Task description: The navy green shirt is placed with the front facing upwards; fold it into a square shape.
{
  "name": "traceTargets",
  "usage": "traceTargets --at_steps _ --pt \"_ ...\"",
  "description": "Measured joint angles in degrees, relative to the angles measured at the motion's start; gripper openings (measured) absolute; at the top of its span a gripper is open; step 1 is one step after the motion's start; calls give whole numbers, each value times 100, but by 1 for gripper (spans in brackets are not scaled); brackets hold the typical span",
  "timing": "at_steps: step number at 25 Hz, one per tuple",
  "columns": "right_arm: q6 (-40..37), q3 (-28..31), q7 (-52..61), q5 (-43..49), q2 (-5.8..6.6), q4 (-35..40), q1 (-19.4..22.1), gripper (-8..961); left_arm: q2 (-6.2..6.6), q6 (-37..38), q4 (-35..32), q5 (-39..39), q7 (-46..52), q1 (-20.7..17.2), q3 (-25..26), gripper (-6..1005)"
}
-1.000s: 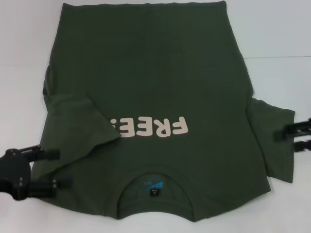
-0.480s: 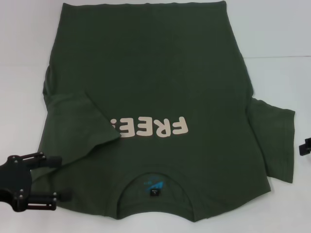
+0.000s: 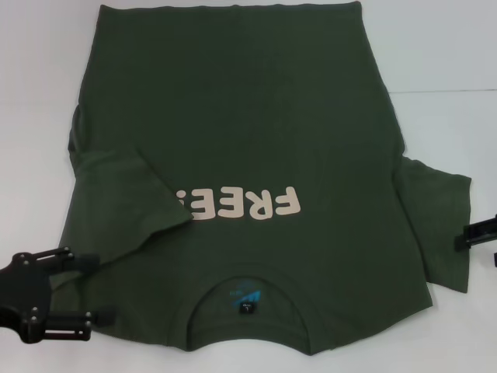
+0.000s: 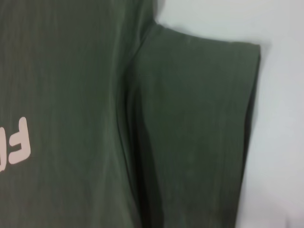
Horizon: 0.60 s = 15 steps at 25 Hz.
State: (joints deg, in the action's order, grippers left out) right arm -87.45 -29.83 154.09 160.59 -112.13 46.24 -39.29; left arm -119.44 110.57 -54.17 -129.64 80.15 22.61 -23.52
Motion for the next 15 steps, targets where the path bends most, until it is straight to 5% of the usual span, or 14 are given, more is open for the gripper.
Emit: traceTargets --at_steps 15 --pt "340 -23 23 -290 -8 -367 -14 879 1 -6 0 19 -13 4 -4 918"
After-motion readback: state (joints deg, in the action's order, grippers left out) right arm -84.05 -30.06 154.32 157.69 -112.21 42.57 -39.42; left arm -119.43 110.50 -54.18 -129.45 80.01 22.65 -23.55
